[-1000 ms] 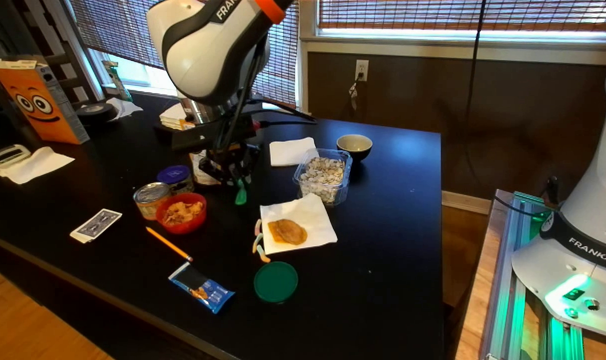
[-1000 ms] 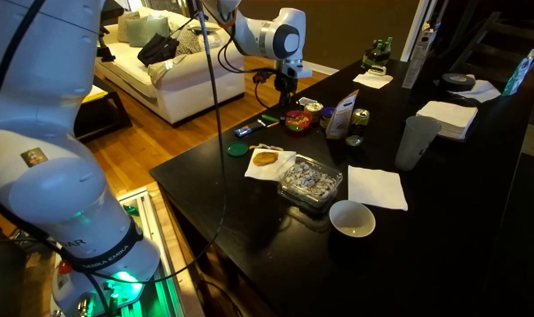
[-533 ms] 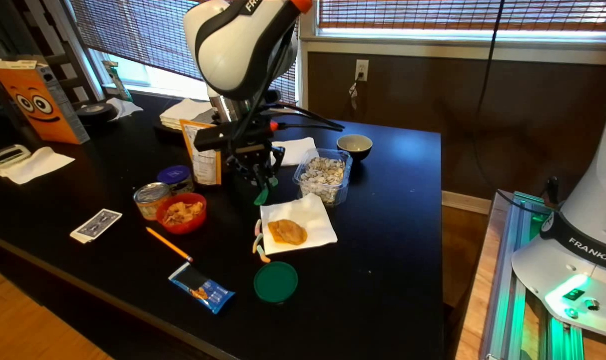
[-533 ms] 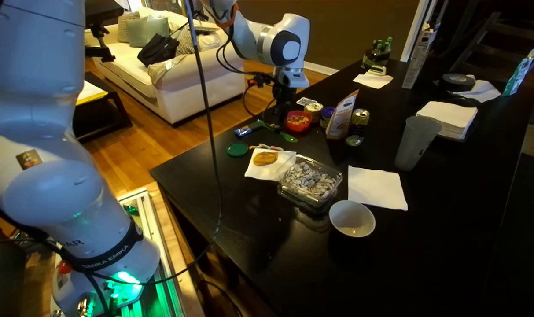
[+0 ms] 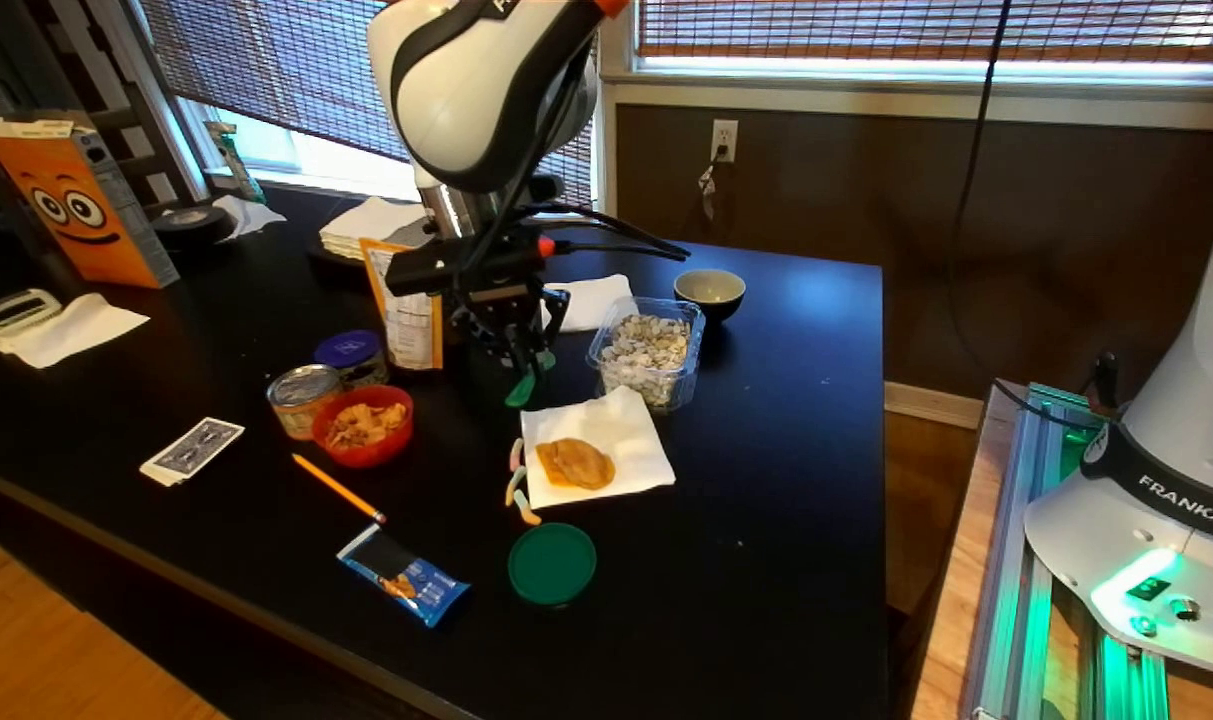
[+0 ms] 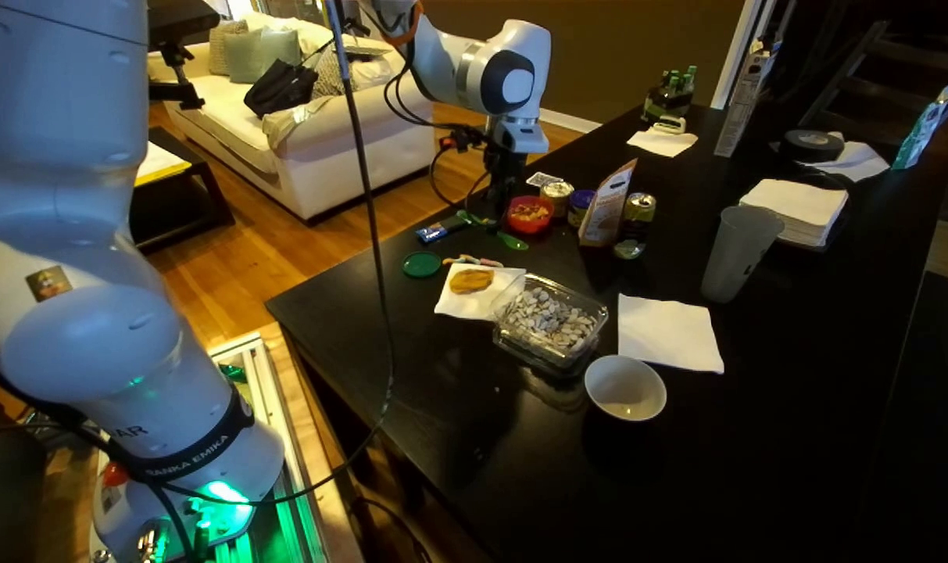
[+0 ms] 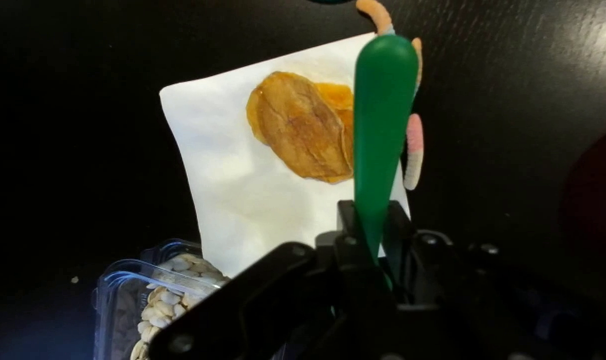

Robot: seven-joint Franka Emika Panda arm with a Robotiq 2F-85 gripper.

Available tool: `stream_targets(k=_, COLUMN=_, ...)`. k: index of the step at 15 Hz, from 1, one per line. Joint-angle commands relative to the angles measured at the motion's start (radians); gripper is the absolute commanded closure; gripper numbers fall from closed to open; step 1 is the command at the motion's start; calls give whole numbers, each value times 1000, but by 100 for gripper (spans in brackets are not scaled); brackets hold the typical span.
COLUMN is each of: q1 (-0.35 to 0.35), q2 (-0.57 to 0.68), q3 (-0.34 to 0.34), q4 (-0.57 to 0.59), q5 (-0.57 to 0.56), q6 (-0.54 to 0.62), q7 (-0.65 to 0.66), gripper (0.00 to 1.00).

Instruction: Pick up the spoon, get some of the objects from the plastic bowl and put them in the white bowl

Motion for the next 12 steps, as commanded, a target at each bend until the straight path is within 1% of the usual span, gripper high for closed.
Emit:
stream_targets(k=1, q1=-41, q2=-42, q3=14, q4=-16, q5=28, q6=-9, q7=3, gripper=96)
stream_targets(k=7, q1=-125, q2=-85, q3=13, q4=-67, q5=106, q6=8, q7=-34, gripper=96)
stream_targets(k=10, q1=-149, q2=-88, q3=1, q4=-90, q5=124, q6=-9, q7=-18, gripper=96)
stream_targets(k=12, q1=-158, q2=-87, q3=-9, q4=-114, q5=120, q6=2, q7=0, gripper=96)
